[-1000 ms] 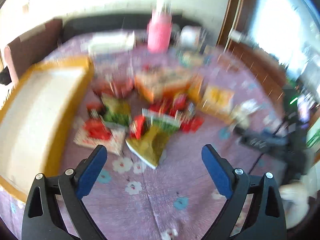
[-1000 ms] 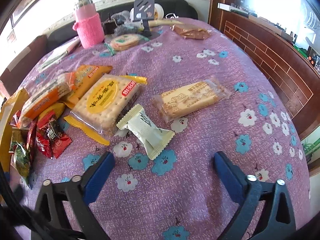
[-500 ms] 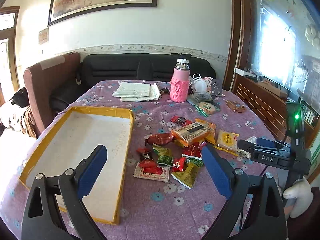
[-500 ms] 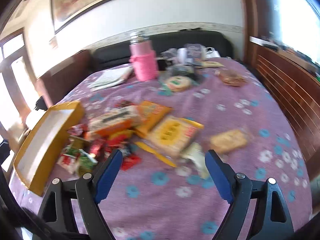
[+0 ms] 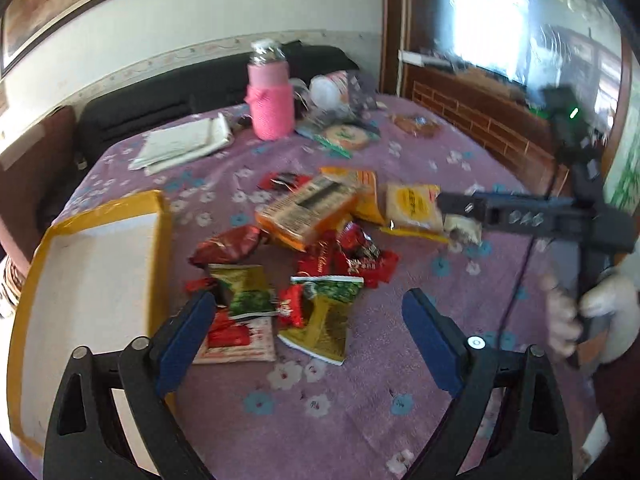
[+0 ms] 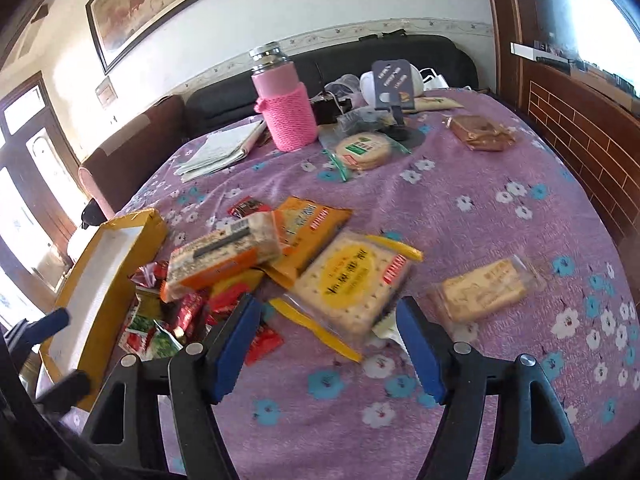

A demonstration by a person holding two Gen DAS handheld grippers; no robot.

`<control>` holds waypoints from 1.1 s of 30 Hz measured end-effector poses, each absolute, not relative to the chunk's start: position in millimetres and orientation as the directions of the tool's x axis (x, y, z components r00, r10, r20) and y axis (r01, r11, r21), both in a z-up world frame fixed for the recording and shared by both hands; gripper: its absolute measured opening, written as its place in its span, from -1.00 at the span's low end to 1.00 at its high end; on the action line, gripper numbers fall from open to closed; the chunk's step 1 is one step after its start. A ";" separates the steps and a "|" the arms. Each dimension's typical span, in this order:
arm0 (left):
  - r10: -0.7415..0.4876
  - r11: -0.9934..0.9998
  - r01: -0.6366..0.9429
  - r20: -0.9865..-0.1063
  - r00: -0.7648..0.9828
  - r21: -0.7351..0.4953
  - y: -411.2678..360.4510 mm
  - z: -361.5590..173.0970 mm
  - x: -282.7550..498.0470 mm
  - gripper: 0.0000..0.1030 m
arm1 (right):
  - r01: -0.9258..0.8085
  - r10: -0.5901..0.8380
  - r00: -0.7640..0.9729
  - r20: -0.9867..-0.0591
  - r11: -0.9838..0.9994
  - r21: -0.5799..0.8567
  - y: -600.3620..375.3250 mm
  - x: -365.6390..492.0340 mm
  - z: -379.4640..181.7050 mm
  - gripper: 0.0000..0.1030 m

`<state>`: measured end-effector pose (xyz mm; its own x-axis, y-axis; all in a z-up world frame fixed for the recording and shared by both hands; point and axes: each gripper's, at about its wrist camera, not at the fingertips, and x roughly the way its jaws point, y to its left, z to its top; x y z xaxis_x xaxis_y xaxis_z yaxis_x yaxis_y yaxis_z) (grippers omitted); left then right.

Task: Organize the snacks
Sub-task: 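Grasp the green pea packet with the left gripper while the right grasps the white candy, then carry both snacks over the tray and open both grippers to drop them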

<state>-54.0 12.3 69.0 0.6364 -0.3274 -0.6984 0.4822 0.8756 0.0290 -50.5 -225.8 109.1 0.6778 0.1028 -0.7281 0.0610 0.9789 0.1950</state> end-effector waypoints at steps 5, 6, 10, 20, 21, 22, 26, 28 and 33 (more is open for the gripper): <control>-0.305 0.855 0.517 -0.767 0.565 0.041 -7.6 40.4 -32.6 0.45 | 0.077 0.093 0.685 -0.722 0.977 0.199 -258.2 -57.5 112.2 0.41; -0.301 0.848 0.528 -0.784 0.542 0.040 -12.1 34.1 -30.0 0.22 | 0.079 0.098 0.684 -0.723 0.975 0.206 -263.6 -57.1 112.4 0.41; -0.247 0.849 0.518 -0.791 0.560 0.101 -17.5 28.6 -32.3 -0.23 | 0.056 0.119 0.669 -0.734 0.976 0.210 -270.5 -47.9 109.2 0.42; -0.331 0.884 0.466 -0.747 0.576 -0.032 21.3 49.2 -50.0 -0.40 | 0.252 -0.006 0.594 -0.805 0.951 0.178 -282.8 -49.3 92.1 0.42; -0.340 0.886 0.461 -0.741 0.580 -0.045 24.1 50.9 -50.6 -0.40 | 0.265 -0.010 0.581 -0.814 0.948 0.178 -282.2 -45.8 89.1 0.42; -0.349 0.889 0.454 -0.730 0.587 -0.060 28.9 53.5 -54.2 -0.40 | 0.286 -0.029 0.565 -0.825 0.944 0.163 -281.1 -40.9 86.0 0.42; -0.332 0.912 0.406 -0.688 0.646 -0.058 44.1 63.3 -68.1 -0.40 | 0.326 -0.074 0.526 -0.847 0.937 0.121 -272.1 -25.0 75.8 0.34; -0.266 0.934 0.356 -0.615 0.743 0.025 51.1 75.3 -87.4 -0.40 | 0.340 -0.107 0.498 -0.861 0.937 0.081 -266.2 -19.2 69.3 0.25; -0.135 0.959 0.221 -0.406 0.904 0.175 64.5 101.9 -128.2 -0.39 | 0.356 -0.189 0.496 -0.848 0.935 0.000 -258.0 -24.1 67.9 -0.22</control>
<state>-128.2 64.5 101.9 0.9041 -0.1346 -0.4057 0.2214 0.9593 0.1751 -24.1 -258.0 67.9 0.4958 -0.1891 -0.8476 0.3559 0.9345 -0.0002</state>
